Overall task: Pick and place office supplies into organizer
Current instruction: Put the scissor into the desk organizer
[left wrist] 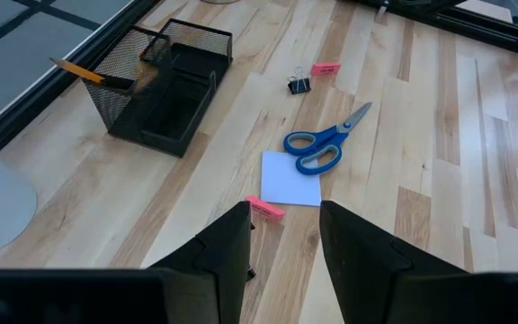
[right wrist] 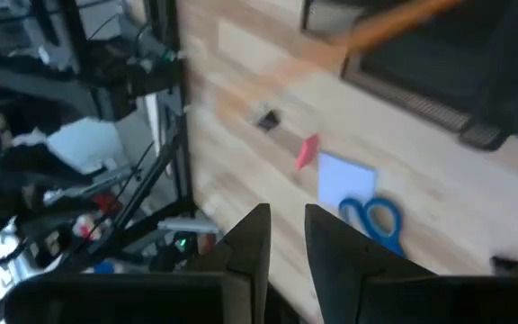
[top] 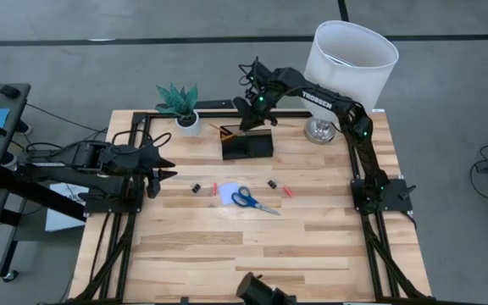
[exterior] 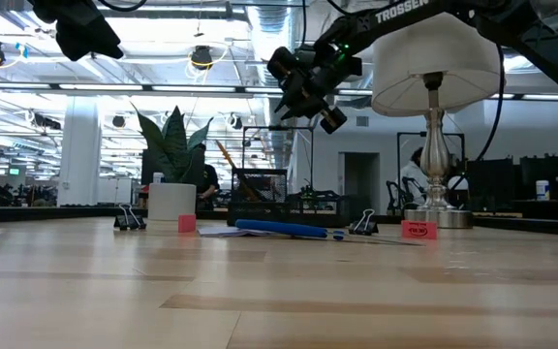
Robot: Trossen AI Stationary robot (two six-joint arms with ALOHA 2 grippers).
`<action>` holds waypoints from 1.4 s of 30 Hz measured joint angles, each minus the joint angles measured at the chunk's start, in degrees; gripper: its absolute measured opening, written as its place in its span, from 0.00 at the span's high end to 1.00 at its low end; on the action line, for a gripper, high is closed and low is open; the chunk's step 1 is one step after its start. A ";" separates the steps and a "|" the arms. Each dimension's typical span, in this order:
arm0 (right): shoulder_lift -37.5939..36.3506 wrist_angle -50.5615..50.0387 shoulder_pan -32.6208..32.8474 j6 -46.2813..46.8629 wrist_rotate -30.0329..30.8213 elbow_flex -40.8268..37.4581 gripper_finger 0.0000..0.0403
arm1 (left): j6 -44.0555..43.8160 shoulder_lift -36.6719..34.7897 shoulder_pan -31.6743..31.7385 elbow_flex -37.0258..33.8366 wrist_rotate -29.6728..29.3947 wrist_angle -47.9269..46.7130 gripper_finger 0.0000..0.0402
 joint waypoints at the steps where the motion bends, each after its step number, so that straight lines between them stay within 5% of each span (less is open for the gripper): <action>1: 0.00 -0.03 0.06 -0.03 -0.96 0.01 0.83 | 0.00 0.00 0.00 0.00 0.00 0.00 0.69; 9: 0.00 -0.28 1.73 -4.63 -4.93 5.32 0.83 | 0.00 0.00 -0.01 0.00 0.00 0.00 0.69; 17: -2.27 1.80 6.18 -12.65 5.01 13.64 0.83 | 0.00 0.00 -0.01 0.00 0.00 0.00 0.69; 21: -6.88 -1.15 11.46 -18.61 20.48 13.46 0.83 | 0.00 0.00 -0.01 0.00 0.00 0.00 0.69; 28: -11.08 -8.04 27.59 -23.22 60.98 13.45 0.83 | 0.00 0.00 -0.01 0.02 0.00 0.00 0.69; 33: -10.30 -16.42 38.78 -20.10 83.89 13.36 0.83 | 0.00 0.00 -0.02 0.02 0.00 0.02 0.69; 42: -3.77 -27.43 53.46 -0.91 101.06 13.38 0.83 | 0.00 0.00 -0.01 0.01 0.00 0.01 0.69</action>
